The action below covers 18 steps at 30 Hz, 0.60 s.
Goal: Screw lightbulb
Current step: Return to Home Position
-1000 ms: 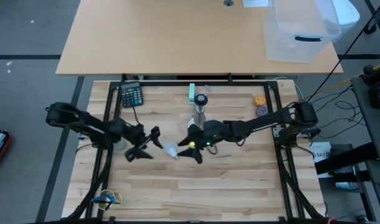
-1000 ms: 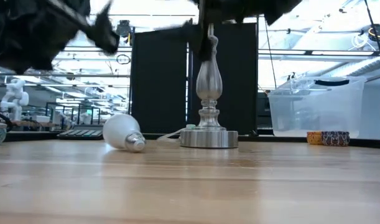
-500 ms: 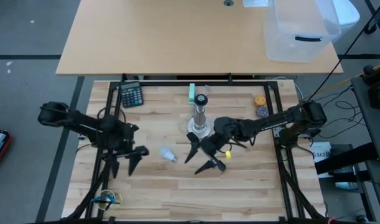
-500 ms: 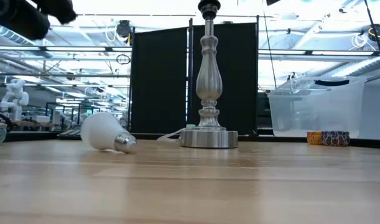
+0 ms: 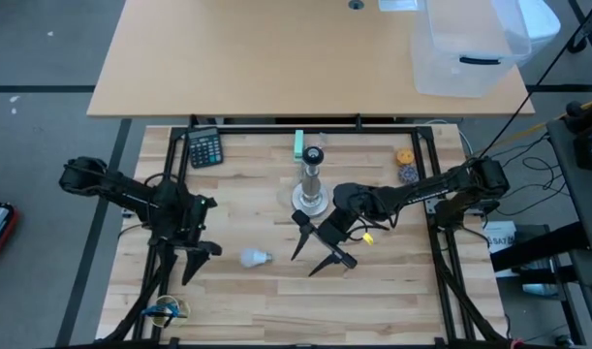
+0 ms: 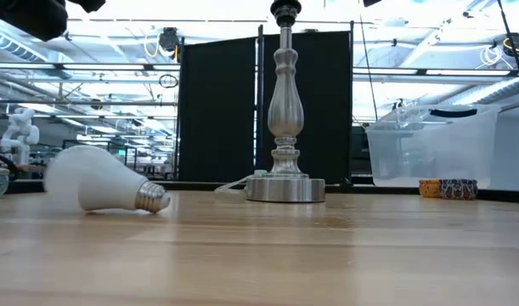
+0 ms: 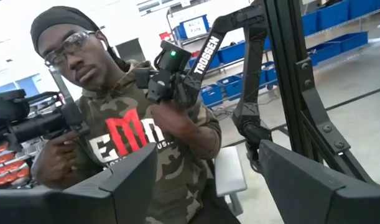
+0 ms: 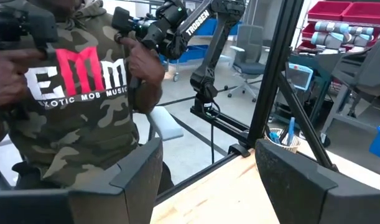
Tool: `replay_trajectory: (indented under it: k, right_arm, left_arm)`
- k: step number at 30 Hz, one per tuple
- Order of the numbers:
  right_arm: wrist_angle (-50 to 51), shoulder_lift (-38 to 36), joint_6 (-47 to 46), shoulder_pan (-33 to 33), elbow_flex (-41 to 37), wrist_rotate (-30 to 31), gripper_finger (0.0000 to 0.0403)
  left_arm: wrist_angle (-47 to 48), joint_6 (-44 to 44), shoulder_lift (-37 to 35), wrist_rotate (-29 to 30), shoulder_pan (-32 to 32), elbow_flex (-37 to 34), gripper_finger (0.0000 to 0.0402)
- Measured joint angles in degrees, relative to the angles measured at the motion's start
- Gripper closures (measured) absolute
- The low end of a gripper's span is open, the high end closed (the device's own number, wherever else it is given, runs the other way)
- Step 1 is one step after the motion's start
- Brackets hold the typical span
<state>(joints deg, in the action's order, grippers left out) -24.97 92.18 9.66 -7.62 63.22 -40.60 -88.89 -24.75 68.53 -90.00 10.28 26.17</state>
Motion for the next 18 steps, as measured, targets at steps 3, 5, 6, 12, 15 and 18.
replay_trajectory:
  k: [3,5,6,12,15,18]
  right_arm:
    - [0.02,0.01,0.04,0.0,0.0,0.18,0.0159]
    - [0.02,0.04,0.04,0.0,0.0,0.2,0.0159]
    - [0.02,0.04,0.04,0.0,0.0,0.2,0.0159]
    - [0.02,0.07,0.04,0.0,0.0,0.25,0.0159]
    - [0.03,0.07,0.04,0.0,0.0,0.23,0.0159]
    - [-0.8,0.09,0.23,-0.04,0.0,-0.08,0.0159]
  left_arm:
    - [0.02,-0.05,0.0,0.0,0.25,0.0,0.0117]
    - [0.28,-0.2,0.0,0.0,0.27,0.0,0.0117]
    - [0.4,-0.19,0.0,0.0,0.27,0.0,0.0117]
    - [0.75,-0.17,0.0,0.0,0.27,-0.02,0.0117]
    - [0.75,-0.02,0.0,0.0,0.25,-0.02,0.0117]
    - [0.78,1.54,0.0,0.47,-0.71,-0.02,0.0117]
